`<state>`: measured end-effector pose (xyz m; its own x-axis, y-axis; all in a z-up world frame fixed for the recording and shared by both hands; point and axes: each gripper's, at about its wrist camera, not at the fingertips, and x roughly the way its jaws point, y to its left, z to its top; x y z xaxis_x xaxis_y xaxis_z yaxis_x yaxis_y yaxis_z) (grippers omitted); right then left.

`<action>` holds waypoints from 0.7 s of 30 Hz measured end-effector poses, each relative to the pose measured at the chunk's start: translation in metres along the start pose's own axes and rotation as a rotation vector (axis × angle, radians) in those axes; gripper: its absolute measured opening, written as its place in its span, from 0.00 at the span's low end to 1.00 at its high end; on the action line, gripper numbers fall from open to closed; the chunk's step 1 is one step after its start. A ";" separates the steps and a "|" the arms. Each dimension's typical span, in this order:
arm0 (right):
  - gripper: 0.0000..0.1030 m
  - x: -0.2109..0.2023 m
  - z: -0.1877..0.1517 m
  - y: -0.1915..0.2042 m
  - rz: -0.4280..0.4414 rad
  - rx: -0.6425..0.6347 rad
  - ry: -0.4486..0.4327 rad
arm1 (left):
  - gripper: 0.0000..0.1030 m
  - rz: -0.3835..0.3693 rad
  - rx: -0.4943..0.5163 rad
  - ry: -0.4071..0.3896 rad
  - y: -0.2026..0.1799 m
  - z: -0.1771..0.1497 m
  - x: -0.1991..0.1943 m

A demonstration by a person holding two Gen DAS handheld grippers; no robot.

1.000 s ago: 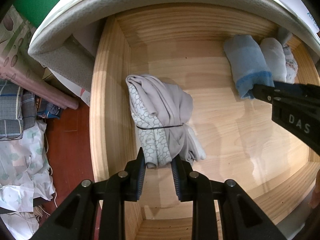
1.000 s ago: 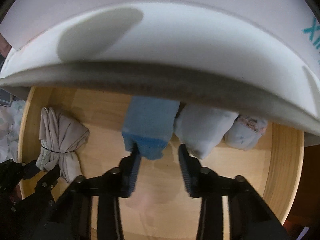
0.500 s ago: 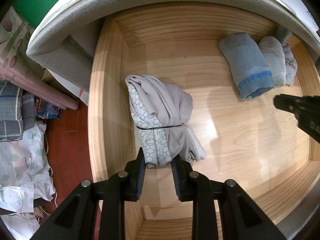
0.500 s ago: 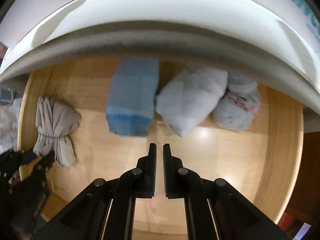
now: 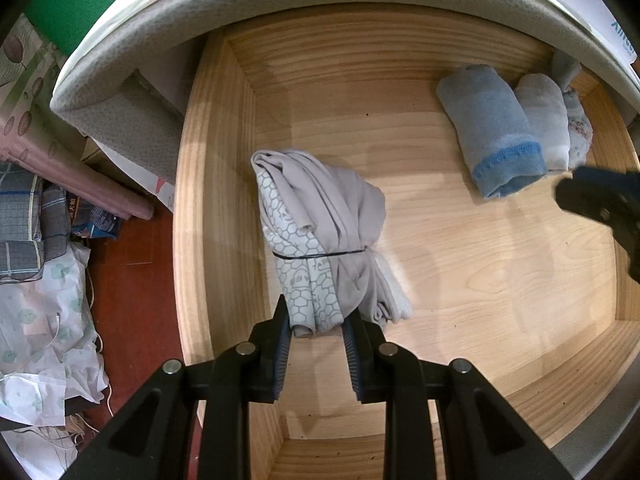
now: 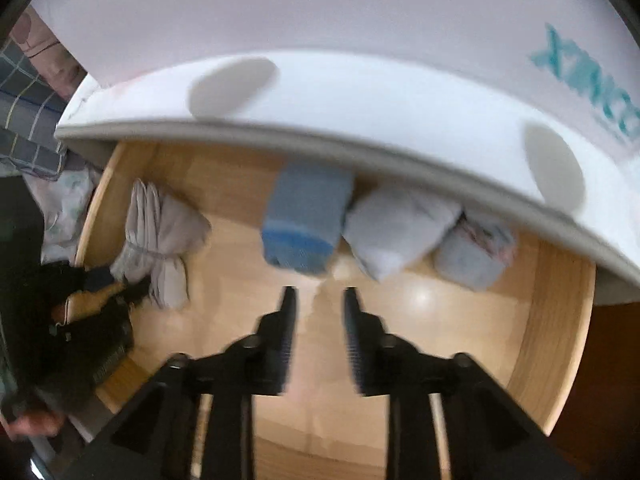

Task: Take underwear out of drawer

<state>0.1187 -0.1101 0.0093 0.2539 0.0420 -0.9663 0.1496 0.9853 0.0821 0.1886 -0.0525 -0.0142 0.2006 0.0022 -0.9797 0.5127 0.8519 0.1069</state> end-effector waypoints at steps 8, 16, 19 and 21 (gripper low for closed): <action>0.33 0.022 0.017 0.027 -0.087 0.019 -0.035 | 0.24 -0.015 0.004 -0.003 0.004 -0.002 0.002; 0.13 0.039 0.025 0.023 -0.111 0.025 0.004 | 0.24 -0.016 0.005 -0.003 0.005 -0.003 0.003; 0.11 0.032 0.027 0.005 -0.094 0.036 0.032 | 0.24 -0.015 0.006 -0.003 0.005 -0.003 0.004; 0.10 0.027 0.027 -0.005 -0.089 0.034 0.050 | 0.24 -0.017 0.006 -0.003 0.006 -0.003 0.004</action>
<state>0.1503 -0.1183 -0.0102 0.1905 -0.0364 -0.9810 0.2017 0.9794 0.0028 0.1901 -0.0461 -0.0177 0.1946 -0.0140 -0.9808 0.5214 0.8484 0.0914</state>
